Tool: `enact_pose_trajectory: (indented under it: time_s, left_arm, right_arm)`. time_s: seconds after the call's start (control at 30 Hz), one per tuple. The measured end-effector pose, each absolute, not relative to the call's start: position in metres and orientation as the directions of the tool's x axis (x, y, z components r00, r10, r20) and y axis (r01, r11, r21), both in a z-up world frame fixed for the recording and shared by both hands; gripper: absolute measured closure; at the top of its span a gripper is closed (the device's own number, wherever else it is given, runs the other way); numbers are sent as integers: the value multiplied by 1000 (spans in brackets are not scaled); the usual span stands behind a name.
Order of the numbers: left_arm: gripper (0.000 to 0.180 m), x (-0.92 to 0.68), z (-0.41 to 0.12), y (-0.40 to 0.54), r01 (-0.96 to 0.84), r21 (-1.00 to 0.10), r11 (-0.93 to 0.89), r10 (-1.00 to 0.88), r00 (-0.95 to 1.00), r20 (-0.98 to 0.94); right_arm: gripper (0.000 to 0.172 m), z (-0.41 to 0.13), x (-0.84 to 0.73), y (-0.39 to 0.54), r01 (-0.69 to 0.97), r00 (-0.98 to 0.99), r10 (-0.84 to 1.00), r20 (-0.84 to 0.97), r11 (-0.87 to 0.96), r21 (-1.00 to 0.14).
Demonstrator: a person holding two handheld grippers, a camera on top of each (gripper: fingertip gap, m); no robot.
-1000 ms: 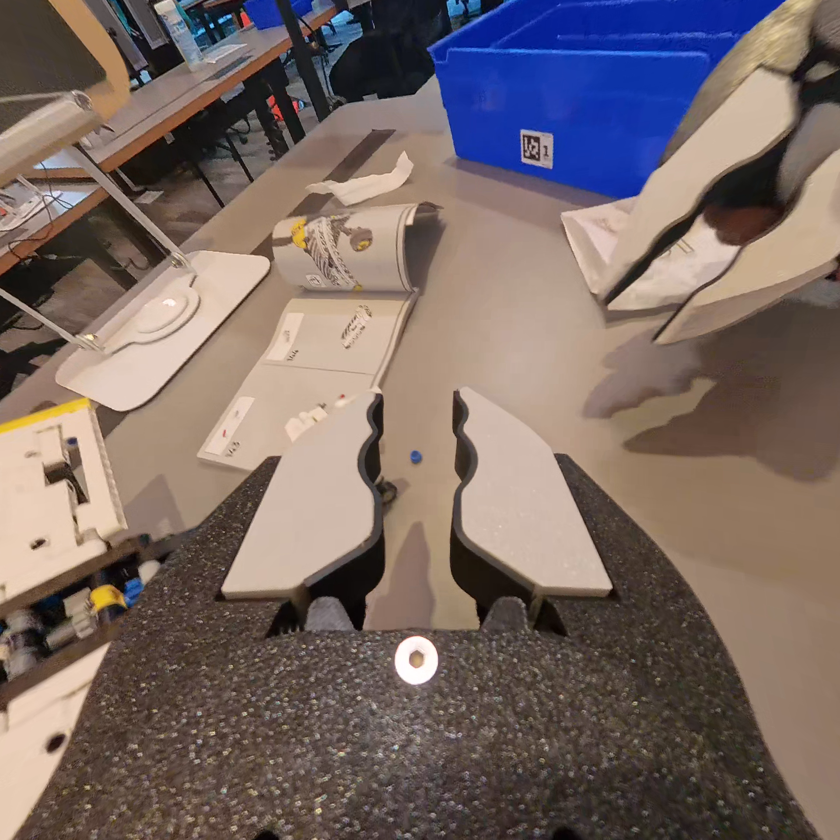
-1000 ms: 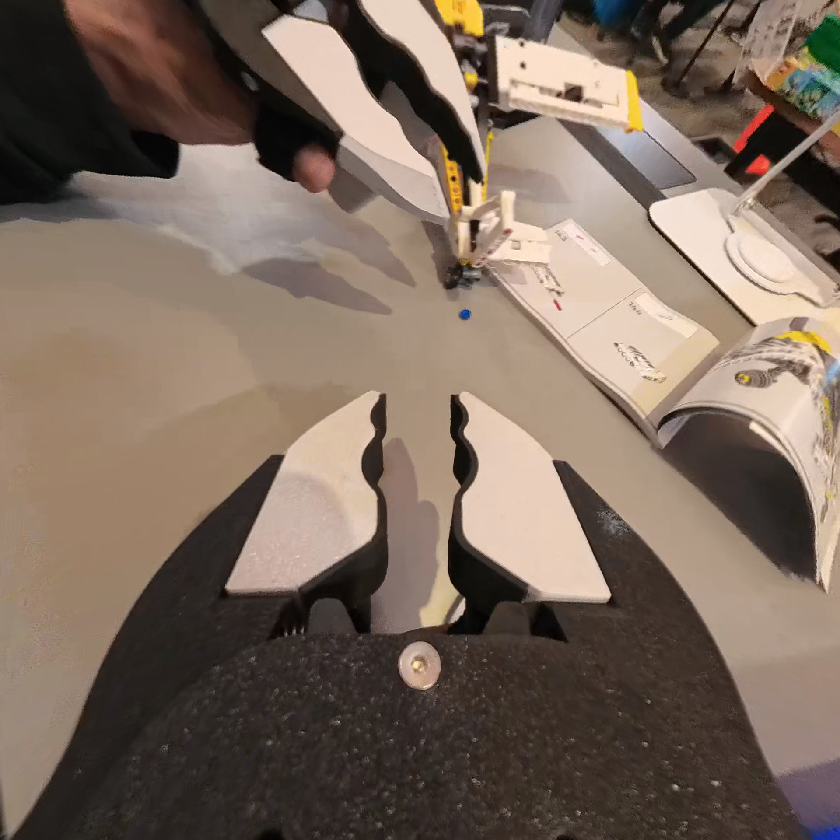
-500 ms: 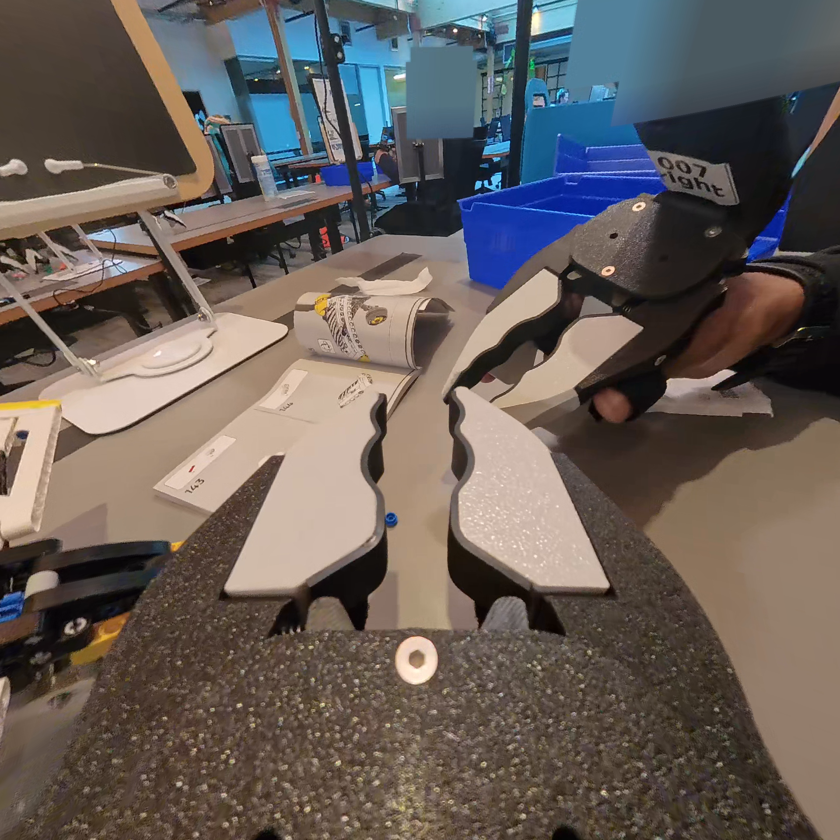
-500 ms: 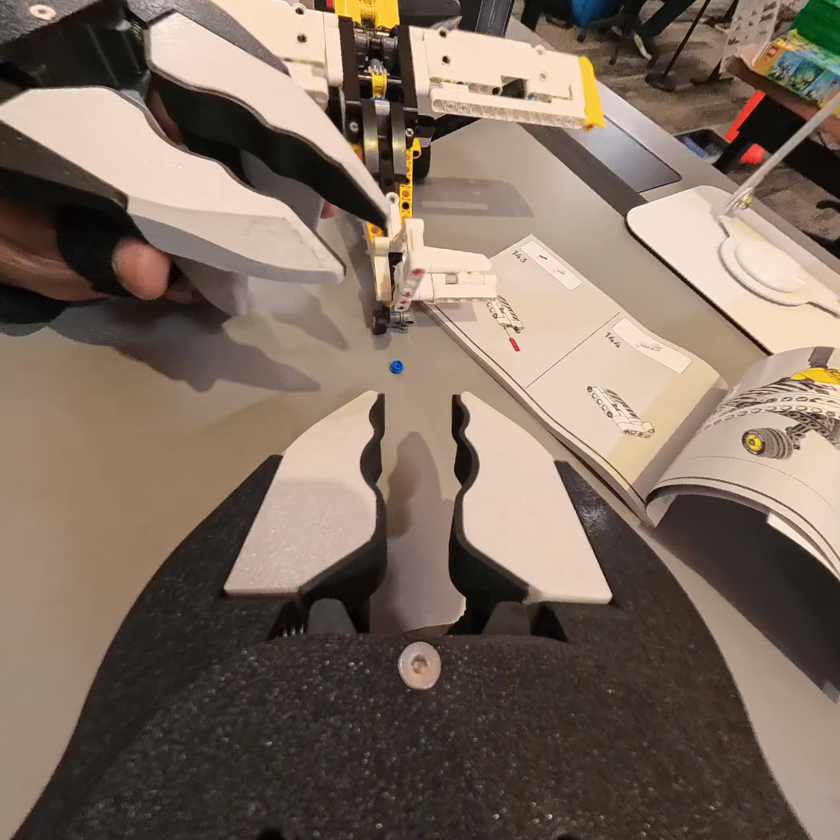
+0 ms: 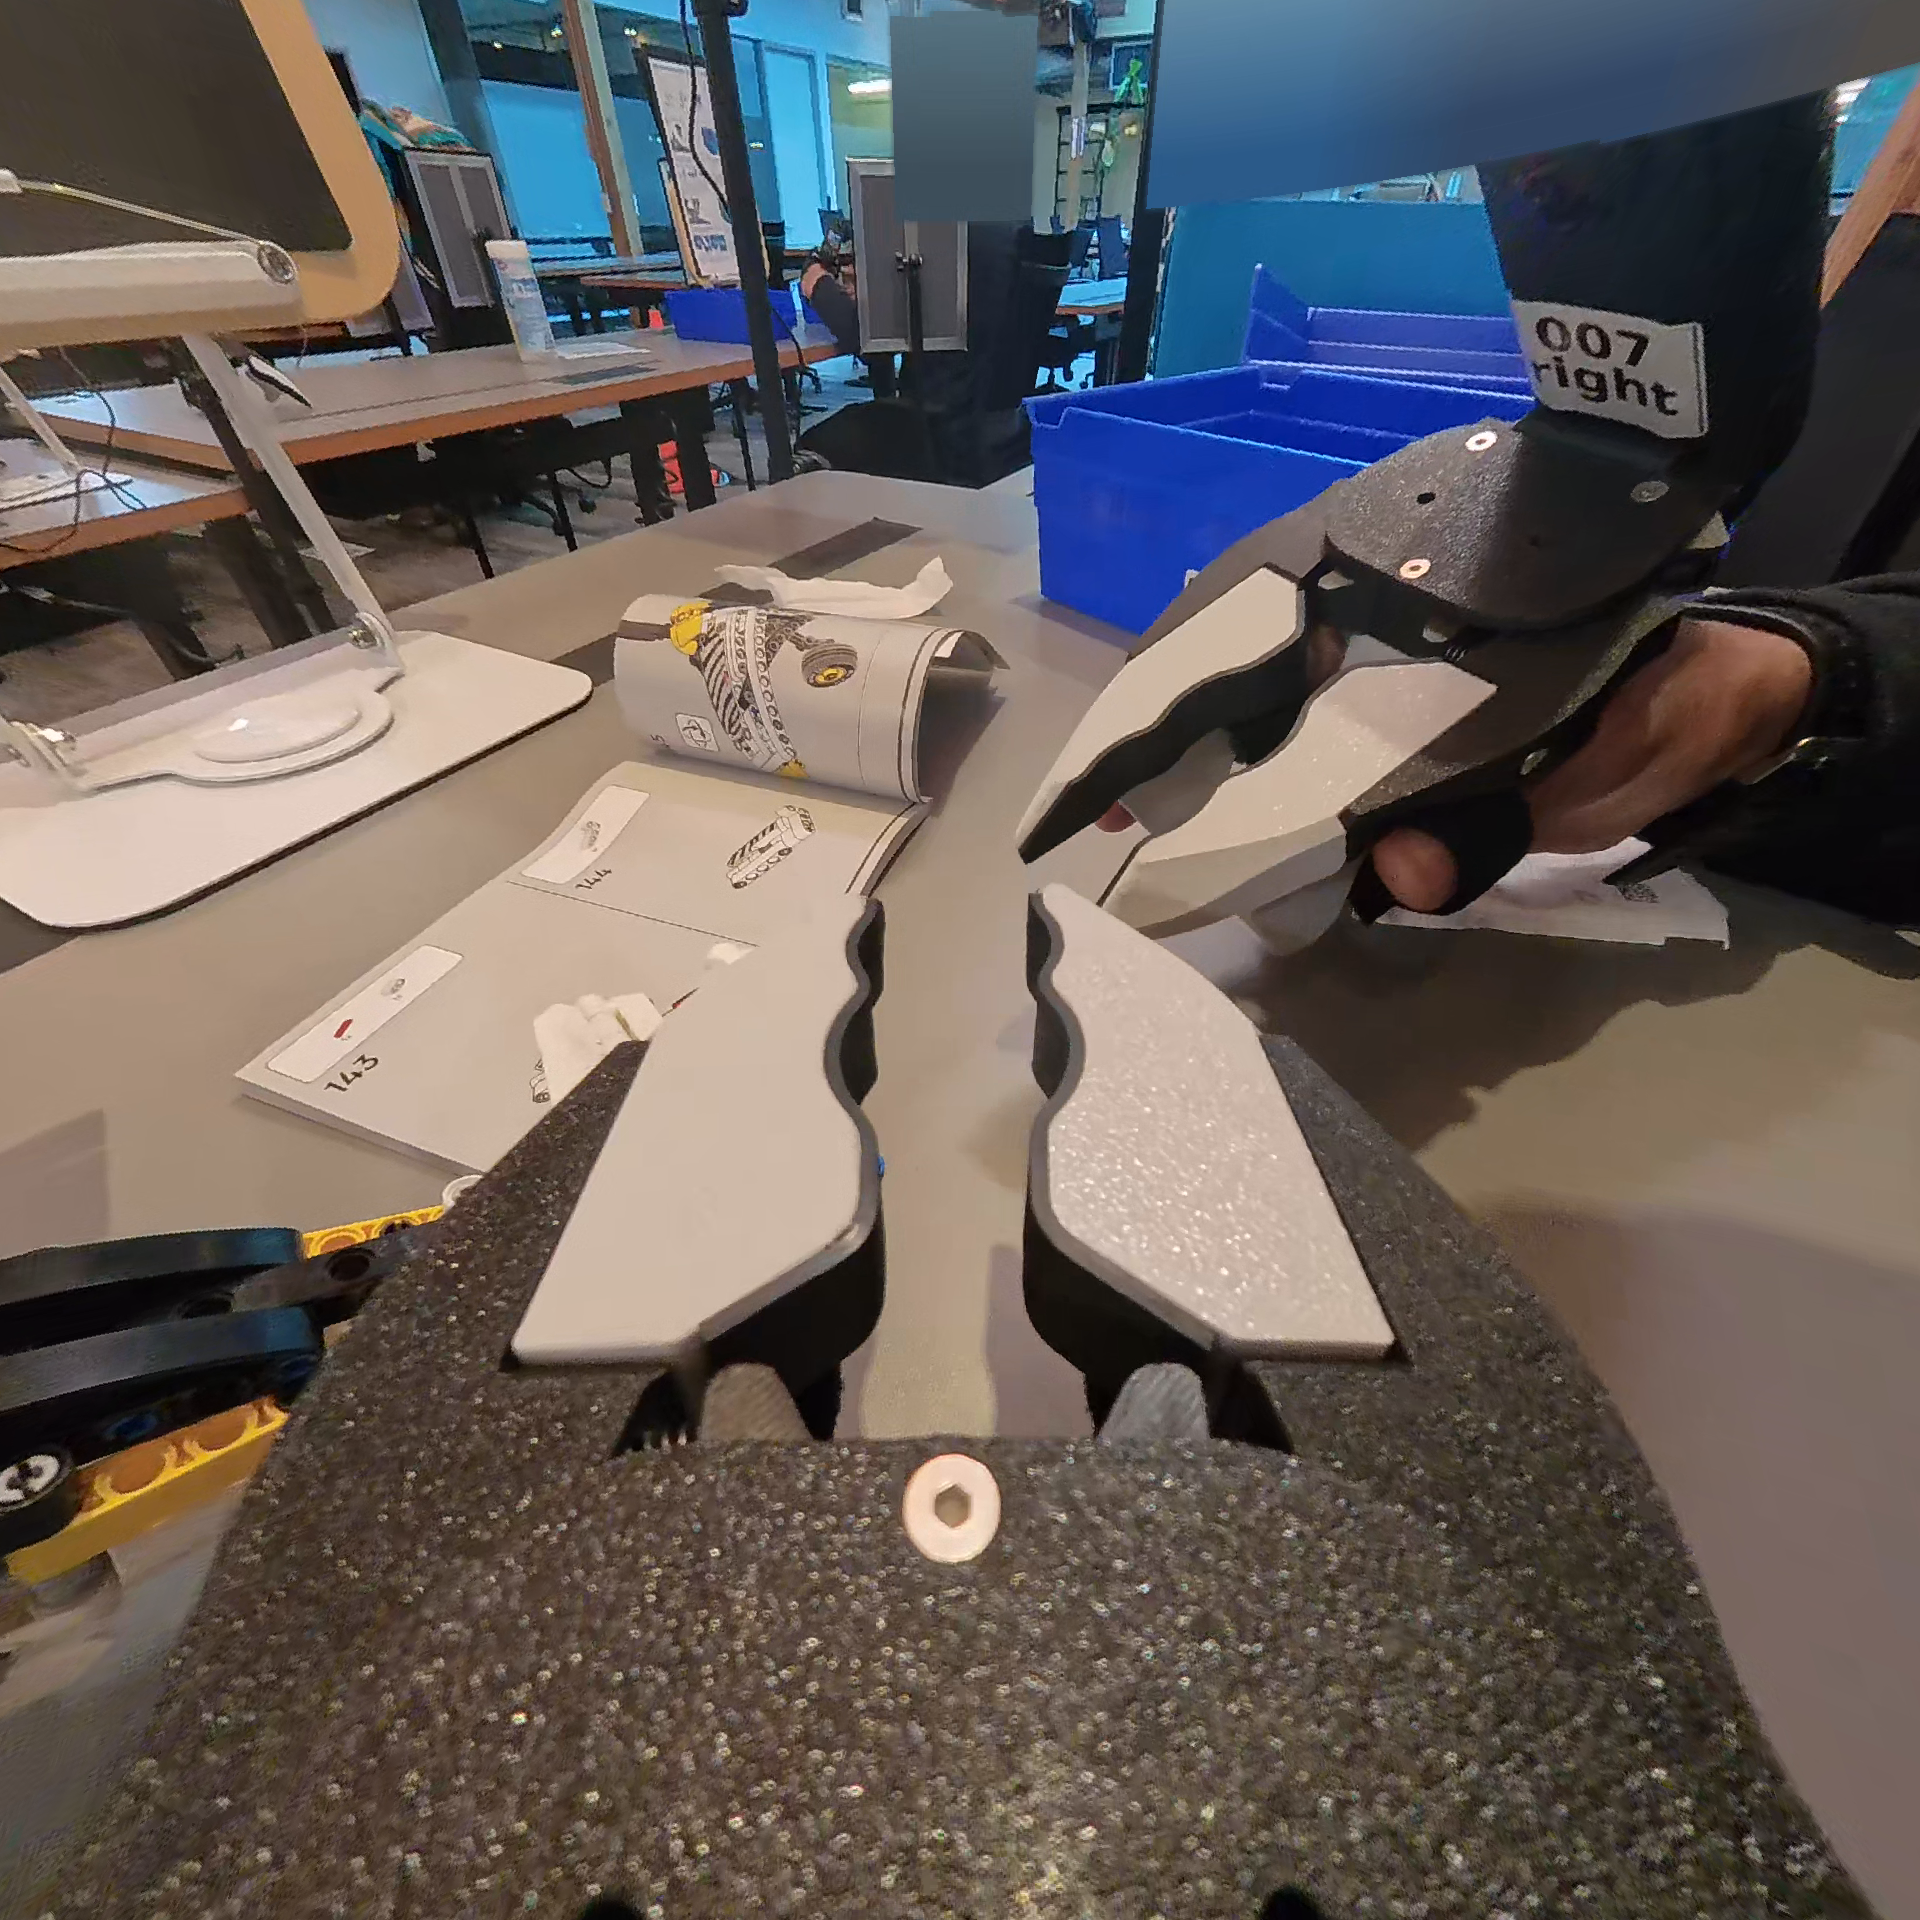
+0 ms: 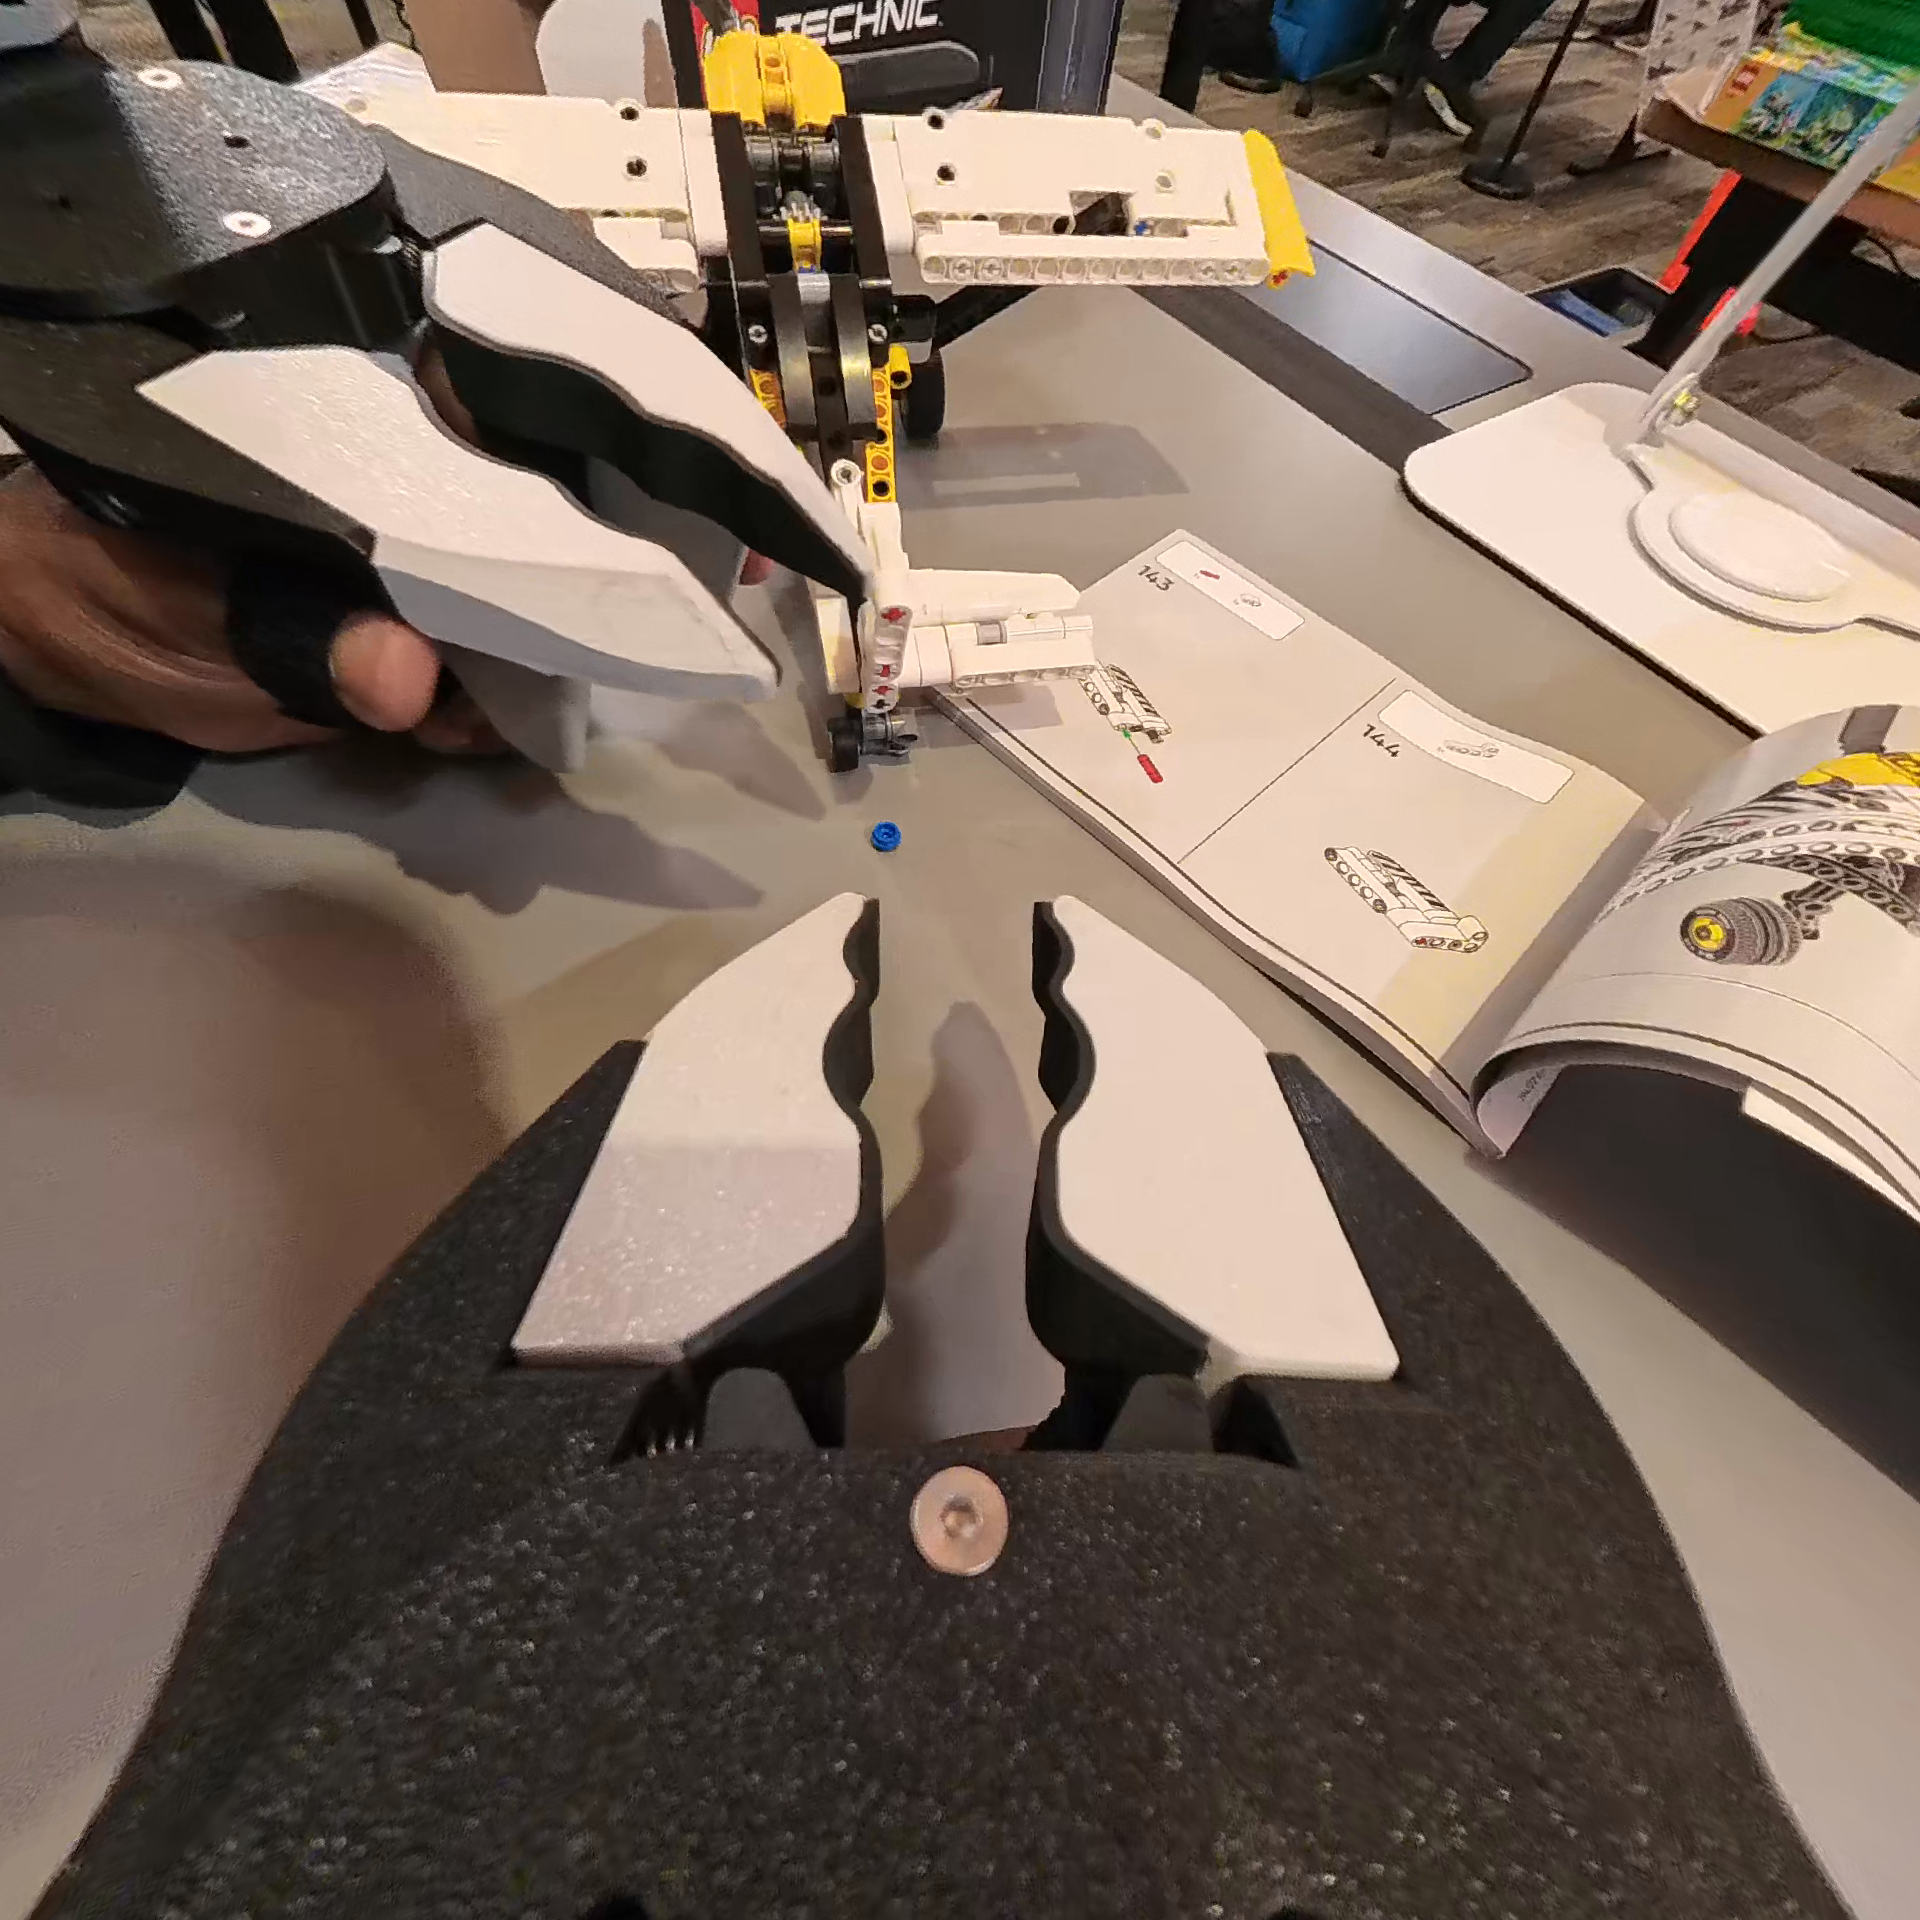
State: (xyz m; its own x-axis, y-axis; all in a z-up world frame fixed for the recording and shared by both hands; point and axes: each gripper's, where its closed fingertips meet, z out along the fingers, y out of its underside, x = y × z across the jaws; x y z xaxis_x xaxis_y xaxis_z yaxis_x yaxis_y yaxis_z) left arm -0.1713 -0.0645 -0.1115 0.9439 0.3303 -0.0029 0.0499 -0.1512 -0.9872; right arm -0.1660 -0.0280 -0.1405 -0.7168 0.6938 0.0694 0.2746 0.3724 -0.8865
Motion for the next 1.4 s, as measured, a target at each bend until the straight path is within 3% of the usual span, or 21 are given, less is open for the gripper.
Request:
enact_pose_trajectory:
  time_s: [0.53, 0.87, 1.03, 1.4]
  left_arm:
    - [154, -179, -122, -71, 3, -968, -251, 407, 908, -103]
    - [156, -191, -137, -86, 116, -938, -326, 510, 857, -72]
    - [156, -191, -139, -94, 187, -934, -304, 528, 849, -2]
    - [157, -179, -141, -100, 213, -928, -306, 530, 848, 20]
  right_arm:
    - [143, -135, -172, -20, 227, -683, 704, 195, 458, -860]
    - [124, -125, -197, 9, 278, -637, 670, 381, 661, -697]
    - [108, -132, -212, 1, 235, -697, 540, 471, 793, -561]
    - [97, -156, -242, -52, 156, -881, 393, 262, 766, -624]
